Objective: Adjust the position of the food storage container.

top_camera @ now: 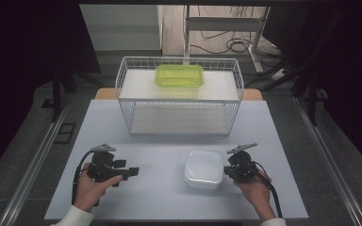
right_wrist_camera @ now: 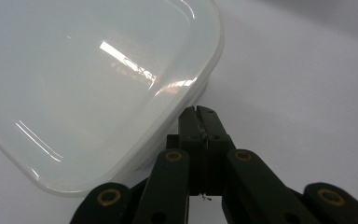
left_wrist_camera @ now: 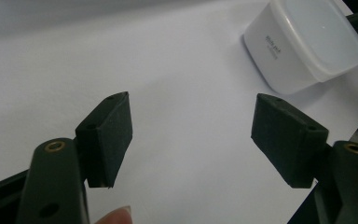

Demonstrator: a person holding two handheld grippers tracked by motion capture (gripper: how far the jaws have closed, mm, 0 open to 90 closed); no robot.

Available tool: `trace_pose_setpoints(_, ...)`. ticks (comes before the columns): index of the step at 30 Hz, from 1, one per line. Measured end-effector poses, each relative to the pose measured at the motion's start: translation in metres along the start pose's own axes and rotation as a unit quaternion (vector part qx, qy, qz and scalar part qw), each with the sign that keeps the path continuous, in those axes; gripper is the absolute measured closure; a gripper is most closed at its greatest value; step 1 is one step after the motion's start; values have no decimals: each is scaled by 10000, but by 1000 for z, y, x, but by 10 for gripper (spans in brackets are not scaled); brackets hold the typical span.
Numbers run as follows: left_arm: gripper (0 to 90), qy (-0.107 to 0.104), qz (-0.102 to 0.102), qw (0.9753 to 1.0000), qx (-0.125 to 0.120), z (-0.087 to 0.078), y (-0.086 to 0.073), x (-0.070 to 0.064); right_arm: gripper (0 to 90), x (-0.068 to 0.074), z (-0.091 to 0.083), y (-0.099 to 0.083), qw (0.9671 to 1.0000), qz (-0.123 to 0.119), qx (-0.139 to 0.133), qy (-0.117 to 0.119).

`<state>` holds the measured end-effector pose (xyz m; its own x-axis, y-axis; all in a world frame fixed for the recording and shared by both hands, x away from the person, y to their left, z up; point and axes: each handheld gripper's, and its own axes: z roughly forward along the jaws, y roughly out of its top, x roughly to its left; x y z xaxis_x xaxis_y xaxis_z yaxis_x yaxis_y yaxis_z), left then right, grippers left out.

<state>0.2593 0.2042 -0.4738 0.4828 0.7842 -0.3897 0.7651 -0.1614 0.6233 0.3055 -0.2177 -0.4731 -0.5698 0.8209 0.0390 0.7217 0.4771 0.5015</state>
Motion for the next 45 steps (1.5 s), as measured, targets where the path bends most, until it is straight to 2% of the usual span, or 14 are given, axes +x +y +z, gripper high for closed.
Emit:
trace_pose_setpoints(11, 282, -17, 3, 10000, 35, 2, 0, 0, 888, 30, 18, 22, 9995, -251, -55, 159)
trace_pose_setpoints(23, 278, -24, 32, 9999, 109, 5, 0, -2, 888, 43, 33, 34, 9989, -442, -108, 130)
trace_pose_setpoints(31, 277, -7, 23, 9999, 99, 5, 0, -1, 887, 42, 32, 32, 9989, -414, -133, 196)
trace_pose_setpoints(34, 277, 15, 24, 10000, 49, 4, 1, 0, 884, 38, 24, 30, 9988, -427, -191, 127)
trace_pose_setpoints(36, 277, 43, 10, 10000, 3, 2, 1, 1, 878, 32, 16, 28, 9989, -326, -322, 104)
trace_pose_setpoints(38, 277, 56, -4, 10000, -32, 2, 1, 1, 827, 25, 9, 25, 9987, -200, -449, 146)
trace_pose_setpoints(41, 275, 87, -27, 9999, -99, 1, 1, 0, 576, 16, 2, 18, 9974, 100, -623, 341)
trace_pose_setpoints(42, 276, 92, -27, 9999, -109, 1, 1, 0, 494, 12, 0, 15, 9965, 207, -673, 451)
trace_pose_setpoints(45, 272, 67, -84, 9998, -172, 1, 2, -1, 387, 4, -5, 8, 9920, 463, -847, 813)
